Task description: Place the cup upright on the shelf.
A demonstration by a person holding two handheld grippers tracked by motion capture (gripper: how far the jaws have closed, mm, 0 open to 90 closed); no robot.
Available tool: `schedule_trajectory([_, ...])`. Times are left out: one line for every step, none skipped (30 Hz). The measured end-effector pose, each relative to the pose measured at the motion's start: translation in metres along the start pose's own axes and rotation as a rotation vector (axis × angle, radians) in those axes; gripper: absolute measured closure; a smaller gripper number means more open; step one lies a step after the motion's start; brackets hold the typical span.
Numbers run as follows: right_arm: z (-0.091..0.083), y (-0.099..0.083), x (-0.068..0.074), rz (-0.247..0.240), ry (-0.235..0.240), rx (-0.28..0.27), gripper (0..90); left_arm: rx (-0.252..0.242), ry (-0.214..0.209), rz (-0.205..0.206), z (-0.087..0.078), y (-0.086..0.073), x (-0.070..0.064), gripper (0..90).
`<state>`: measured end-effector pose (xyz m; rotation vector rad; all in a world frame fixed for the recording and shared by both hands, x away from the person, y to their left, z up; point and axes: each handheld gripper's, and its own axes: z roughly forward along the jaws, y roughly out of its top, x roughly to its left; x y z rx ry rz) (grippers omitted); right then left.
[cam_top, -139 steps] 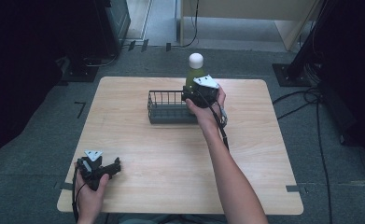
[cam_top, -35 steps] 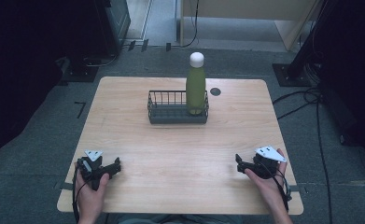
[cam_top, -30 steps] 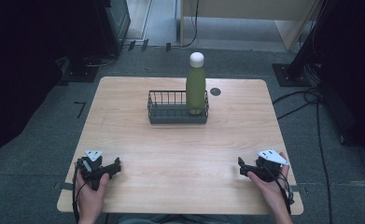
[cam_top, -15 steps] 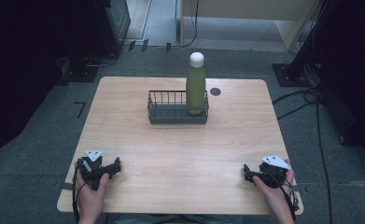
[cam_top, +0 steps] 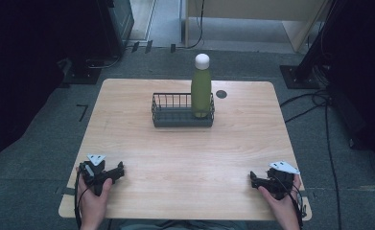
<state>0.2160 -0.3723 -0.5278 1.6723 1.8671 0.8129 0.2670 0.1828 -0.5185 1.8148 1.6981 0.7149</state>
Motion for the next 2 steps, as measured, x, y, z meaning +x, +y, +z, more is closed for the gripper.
schedule_trajectory([0.0,0.0,0.0,0.0,0.0,0.0,0.5,-0.001,0.0,-0.001,0.0,0.0,0.0,7.4])
schedule_trajectory([0.0,0.0,0.0,0.0,0.0,0.0,0.4,0.0,-0.001,0.0,0.0,0.0,0.0,7.4])
